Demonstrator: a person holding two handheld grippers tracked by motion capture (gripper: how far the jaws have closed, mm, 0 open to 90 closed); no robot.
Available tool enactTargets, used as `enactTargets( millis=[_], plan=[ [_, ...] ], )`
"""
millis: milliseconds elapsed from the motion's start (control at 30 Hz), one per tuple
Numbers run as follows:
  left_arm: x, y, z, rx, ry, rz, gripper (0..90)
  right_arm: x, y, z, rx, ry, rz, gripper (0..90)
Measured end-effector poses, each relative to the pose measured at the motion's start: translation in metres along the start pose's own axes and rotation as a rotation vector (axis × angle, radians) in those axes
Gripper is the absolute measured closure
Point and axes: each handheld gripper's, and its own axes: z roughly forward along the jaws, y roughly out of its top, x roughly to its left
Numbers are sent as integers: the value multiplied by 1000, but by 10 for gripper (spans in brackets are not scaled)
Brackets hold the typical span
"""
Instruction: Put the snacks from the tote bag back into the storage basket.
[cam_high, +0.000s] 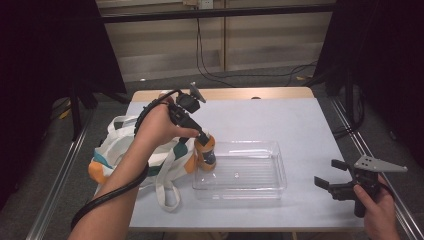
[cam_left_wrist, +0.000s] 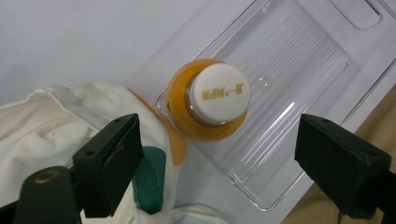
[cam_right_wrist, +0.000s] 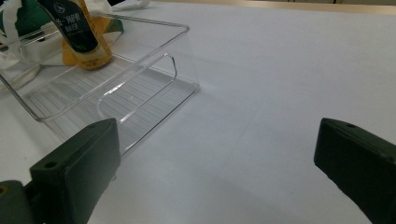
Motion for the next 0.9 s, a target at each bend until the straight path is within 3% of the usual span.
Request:
enactTargets(
  millis=[900],
  plan=[
    [15, -23, -4, -13, 23, -44, 109, 1, 1, 3, 12, 7, -2, 2]
  ],
)
